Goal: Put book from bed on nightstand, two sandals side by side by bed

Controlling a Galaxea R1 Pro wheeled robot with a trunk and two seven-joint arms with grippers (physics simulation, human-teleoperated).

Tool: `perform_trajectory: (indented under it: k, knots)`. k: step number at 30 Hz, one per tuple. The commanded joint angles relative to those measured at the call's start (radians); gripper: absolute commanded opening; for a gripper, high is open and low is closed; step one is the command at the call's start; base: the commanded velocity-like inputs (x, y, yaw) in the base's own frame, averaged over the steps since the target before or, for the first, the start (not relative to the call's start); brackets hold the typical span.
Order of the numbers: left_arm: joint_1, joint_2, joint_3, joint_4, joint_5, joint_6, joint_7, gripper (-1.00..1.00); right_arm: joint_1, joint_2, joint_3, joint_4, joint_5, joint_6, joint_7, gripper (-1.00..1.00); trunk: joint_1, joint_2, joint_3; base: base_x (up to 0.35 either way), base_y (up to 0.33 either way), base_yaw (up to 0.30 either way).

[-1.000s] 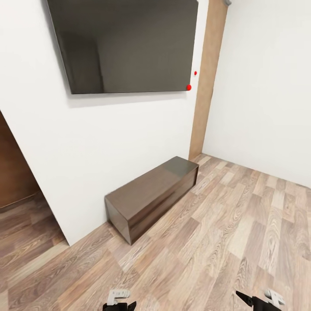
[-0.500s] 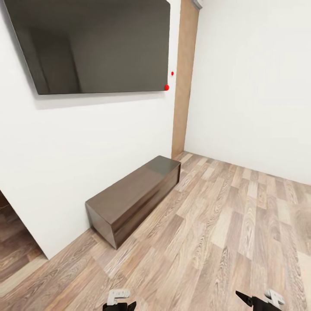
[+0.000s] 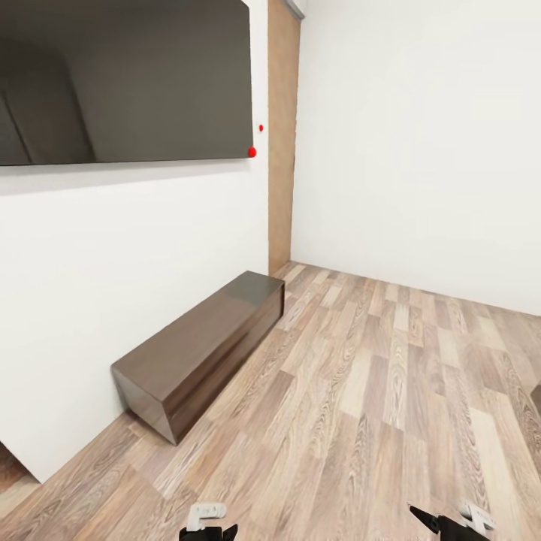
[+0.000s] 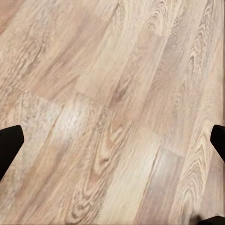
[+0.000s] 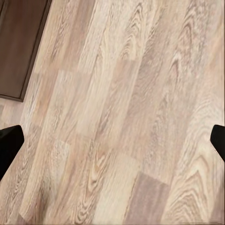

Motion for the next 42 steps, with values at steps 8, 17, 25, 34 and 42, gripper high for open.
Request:
perform_trajectory:
  k: [8, 17, 25, 34, 42]
  knots:
    - [-0.001, 0.0, -0.008, 0.002, 0.009, -0.004, -0.004, 1.0, -0.001, 0.0, -0.002, 0.001, 0.0, -0.002, 0.003, 1.0, 0.0, 0.0, -0.001, 0.0, 0.0, -0.281]
    - [-0.001, 0.0, -0.008, 0.002, 0.009, -0.004, -0.005, 1.0, -0.001, -0.001, -0.002, 0.0, 0.0, -0.002, 0.003, 1.0, 0.0, 0.0, -0.001, 0.0, 0.0, -0.281]
    - [-0.001, 0.0, -0.008, 0.002, 0.009, -0.004, -0.005, 1.0, -0.001, 0.0, -0.001, 0.0, 0.0, -0.002, 0.003, 1.0, 0.0, 0.0, -0.001, 0.0, 0.0, -0.281]
    - [-0.001, 0.0, -0.008, 0.002, 0.009, -0.004, -0.005, 1.0, -0.001, 0.0, -0.001, 0.0, 0.001, -0.002, 0.003, 1.0, 0.0, 0.0, -0.001, 0.01, 0.0, -0.281]
    - [-0.001, 0.0, -0.008, 0.002, 0.009, -0.004, -0.005, 1.0, -0.001, 0.0, -0.002, 0.0, 0.001, -0.002, 0.003, 1.0, 0.0, 0.0, -0.001, 0.264, 0.0, -0.136]
